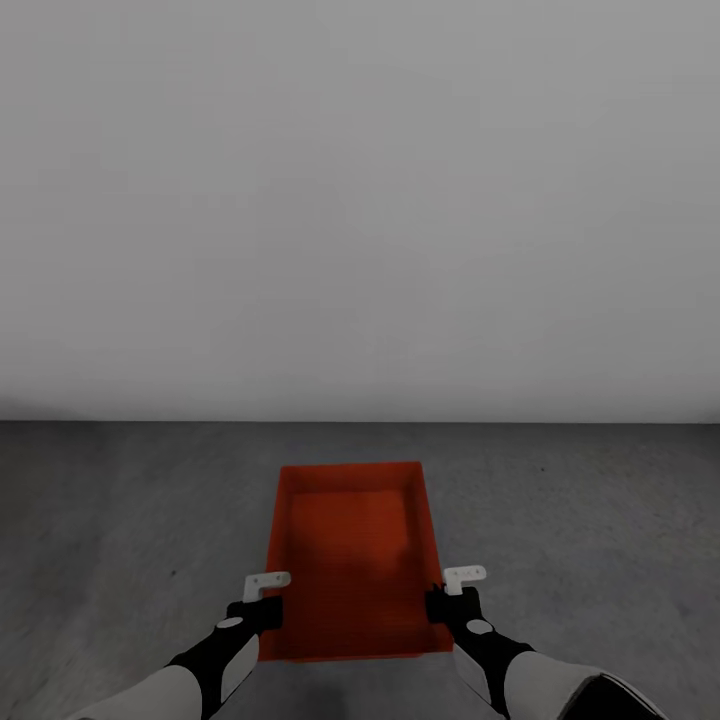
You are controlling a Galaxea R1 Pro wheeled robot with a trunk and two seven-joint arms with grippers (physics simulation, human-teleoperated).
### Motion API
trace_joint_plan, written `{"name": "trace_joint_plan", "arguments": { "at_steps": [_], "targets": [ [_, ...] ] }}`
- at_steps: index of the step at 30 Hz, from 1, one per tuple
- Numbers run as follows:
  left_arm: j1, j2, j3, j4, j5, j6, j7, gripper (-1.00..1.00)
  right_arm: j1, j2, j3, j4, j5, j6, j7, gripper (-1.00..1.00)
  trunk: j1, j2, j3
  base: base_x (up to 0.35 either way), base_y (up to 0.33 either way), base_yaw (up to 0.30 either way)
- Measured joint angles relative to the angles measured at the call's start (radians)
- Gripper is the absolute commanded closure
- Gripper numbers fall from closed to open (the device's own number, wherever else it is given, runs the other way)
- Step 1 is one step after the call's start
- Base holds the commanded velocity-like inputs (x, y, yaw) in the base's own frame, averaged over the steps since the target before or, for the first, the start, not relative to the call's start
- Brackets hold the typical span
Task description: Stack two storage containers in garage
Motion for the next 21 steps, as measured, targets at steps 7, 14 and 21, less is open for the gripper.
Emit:
{"name": "trace_joint_plan", "arguments": {
  "at_steps": [7, 14, 21],
  "targets": [
    [0.000, 0.000, 0.000, 0.000, 0.001, 0.000, 0.000, 1.00, 0.000, 0.000, 0.000, 0.000, 0.000, 0.000, 0.000, 1.00, 0.023, -0.042, -0.019, 0.000, 0.000, 0.000],
    [0.000, 0.000, 0.000, 0.000, 0.001, 0.000, -0.001, 1.00, 0.000, 0.000, 0.000, 0.000, -0.001, 0.001, 0.001, 1.00, 0.050, -0.091, -0.041, 0.000, 0.000, 0.000],
    [0.000, 0.001, -0.001, 0.000, 0.001, 0.000, -0.002, 1.00, 0.000, 0.000, -0.001, 0.000, 0.000, 0.001, 0.000, 1.00, 0.077, -0.140, -0.063, 0.000, 0.000, 0.000]
  ]
}}
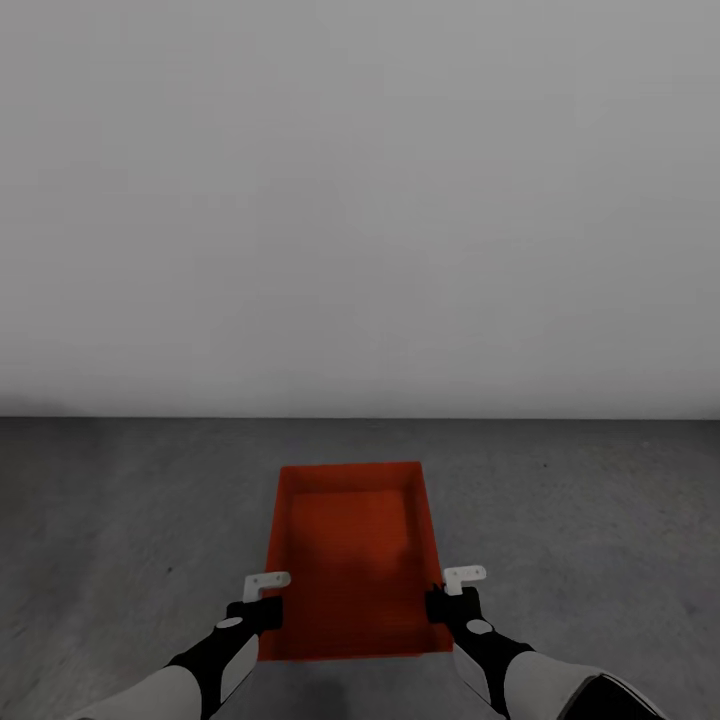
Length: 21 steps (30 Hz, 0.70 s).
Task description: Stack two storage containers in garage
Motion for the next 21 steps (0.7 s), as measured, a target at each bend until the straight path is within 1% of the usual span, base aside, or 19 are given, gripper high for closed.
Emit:
{"name": "trace_joint_plan", "arguments": {
  "at_steps": [8, 21],
  "targets": [
    [0.000, 0.000, -0.001, 0.000, 0.000, 0.000, -0.001, 1.00, 0.000, 0.000, 0.000, 0.000, 0.000, -0.001, 0.000, 1.00, 0.031, -0.056, -0.025, 0.000, 0.000, 0.000],
    [0.000, 0.000, -0.001, -0.001, 0.000, 0.000, -0.002, 1.00, 0.000, -0.001, 0.000, 0.000, -0.001, -0.001, 0.000, 1.00, 0.031, -0.056, -0.025, 0.000, 0.000, 0.000]
  ]
}}
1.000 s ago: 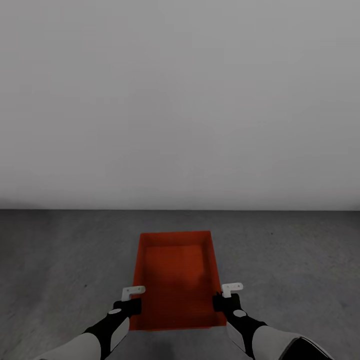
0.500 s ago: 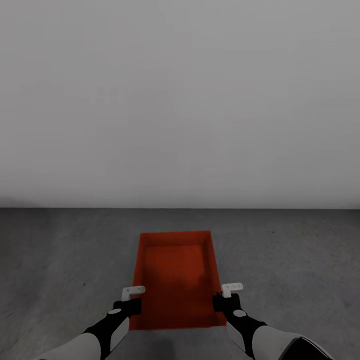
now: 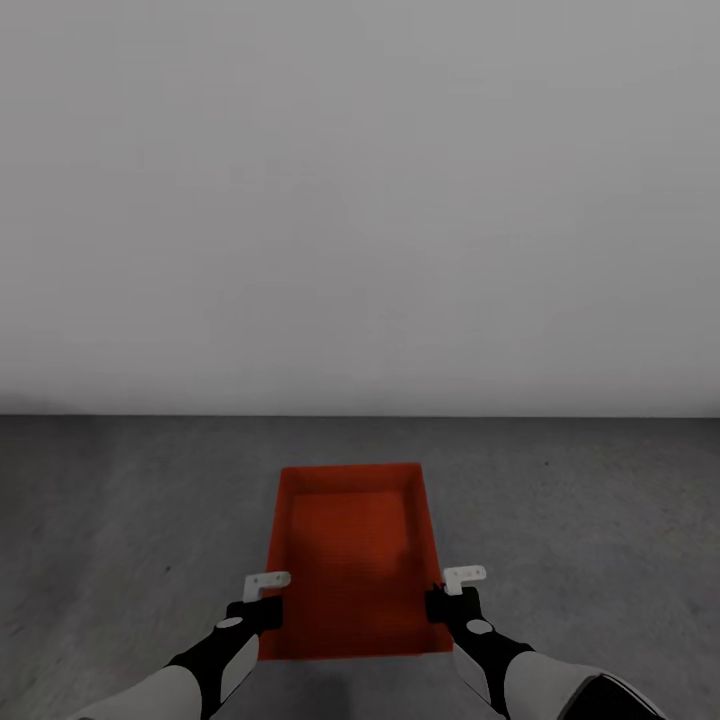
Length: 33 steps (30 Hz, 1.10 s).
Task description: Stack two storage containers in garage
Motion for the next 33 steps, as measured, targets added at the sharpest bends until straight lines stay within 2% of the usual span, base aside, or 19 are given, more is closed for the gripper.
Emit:
{"name": "trace_joint_plan", "arguments": {
  "at_steps": [7, 33],
  "targets": [
    [0.000, 0.000, -0.002, -0.001, -0.001, 0.000, 0.007, 1.00, 0.000, 0.000, -0.004, 0.000, -0.001, -0.002, 0.006, 1.00, 0.027, -0.049, -0.022, 0.000, 0.000, 0.000],
    [0.000, 0.000, -0.001, -0.001, -0.002, -0.001, 0.006, 1.00, 0.000, 0.000, -0.002, 0.000, -0.002, -0.002, 0.006, 1.00, 0.027, -0.049, -0.022, 0.000, 0.000, 0.000]
  ]
}}
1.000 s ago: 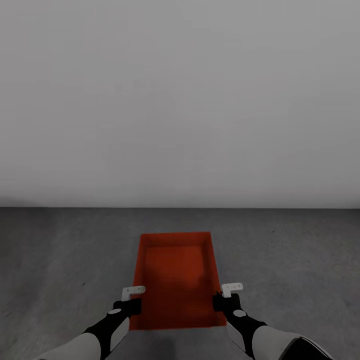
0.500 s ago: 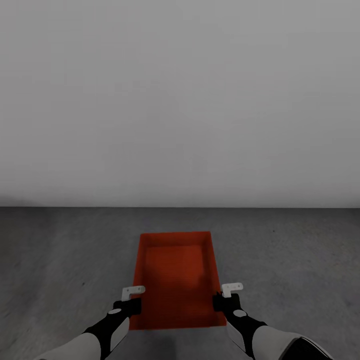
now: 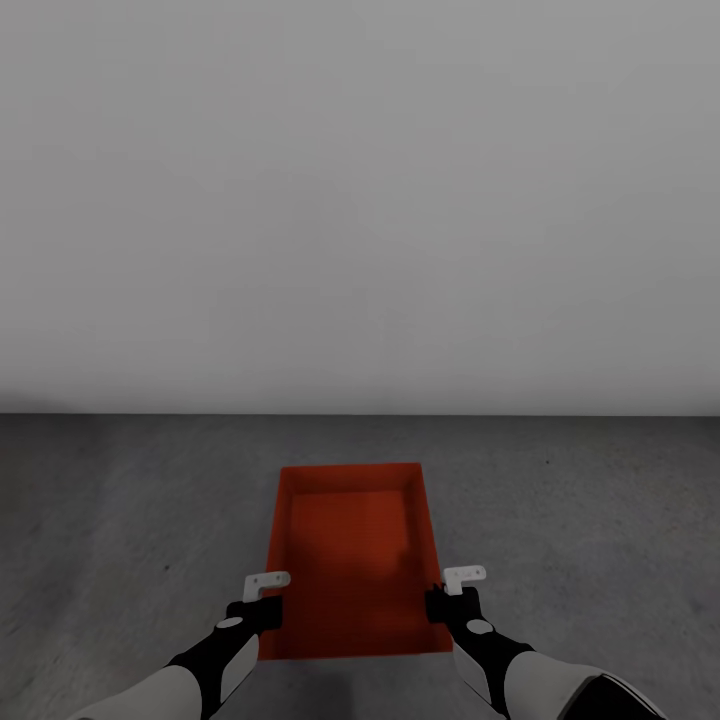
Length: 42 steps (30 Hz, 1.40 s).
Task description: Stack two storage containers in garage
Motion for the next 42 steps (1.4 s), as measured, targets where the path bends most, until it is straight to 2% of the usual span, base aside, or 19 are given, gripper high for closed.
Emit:
{"name": "trace_joint_plan", "arguments": {
  "at_steps": [2, 3, 4, 5, 19, 21, 24, 28, 42],
  "targets": [
    [0.000, 0.000, 0.000, 0.000, 0.000, 0.000, 0.000, 1.00, 0.000, 0.000, 0.000, 0.000, 0.000, 0.000, 0.000, 1.00, 0.000, 0.000, 0.000, 0.000, 0.000, 0.000],
    [0.000, 0.000, 0.000, 0.000, 0.000, 0.000, 0.000, 1.00, 0.000, 0.000, 0.000, 0.000, 0.000, 0.000, 0.000, -1.00, 0.000, 0.000, 0.000, 0.000, 0.000, 0.000],
    [0.000, 0.000, 0.013, 0.005, 0.006, -0.001, -0.001, 1.00, -0.001, 0.000, 0.004, -0.001, -0.017, -0.019, -0.004, -1.00, 0.000, 0.000, 0.000, 0.000, 0.000, 0.000],
    [0.000, 0.000, 0.017, 0.006, 0.005, 0.002, -0.001, -1.00, -0.001, 0.000, 0.004, -0.001, -0.017, -0.020, -0.004, -1.00, 0.000, 0.000, 0.000, 0.000, 0.000, 0.000],
    [0.000, 0.000, 0.015, 0.004, 0.009, 0.000, -0.002, -1.00, -0.001, -0.001, 0.004, -0.001, -0.017, -0.023, -0.004, -1.00, 0.000, 0.000, 0.000, 0.000, 0.000, 0.000],
    [0.000, 0.000, 0.015, 0.004, 0.020, 0.000, -0.001, -1.00, -0.001, -0.001, 0.004, -0.001, -0.017, -0.023, -0.004, -1.00, 0.000, 0.000, 0.000, 0.000, 0.000, 0.000],
    [0.000, 0.000, 0.014, 0.004, 0.074, 0.000, -0.001, -1.00, -0.001, -0.002, 0.004, -0.001, -0.017, -0.023, -0.004, -1.00, 0.000, 0.000, 0.000, 0.000, 0.000, 0.000],
    [0.000, 0.000, 0.014, 0.005, 0.098, 0.000, 0.000, -1.00, -0.001, -0.002, 0.004, -0.001, -0.017, -0.023, -0.004, -1.00, 0.000, 0.000, 0.000, 0.000, 0.000, 0.000],
    [0.000, 0.000, 0.012, 0.006, 0.106, 0.006, 0.000, -1.00, -0.001, -0.002, 0.004, -0.001, -0.017, -0.021, -0.004, -1.00, -0.054, 0.098, 0.044, 0.000, 0.000, 0.000]
  ]
}}
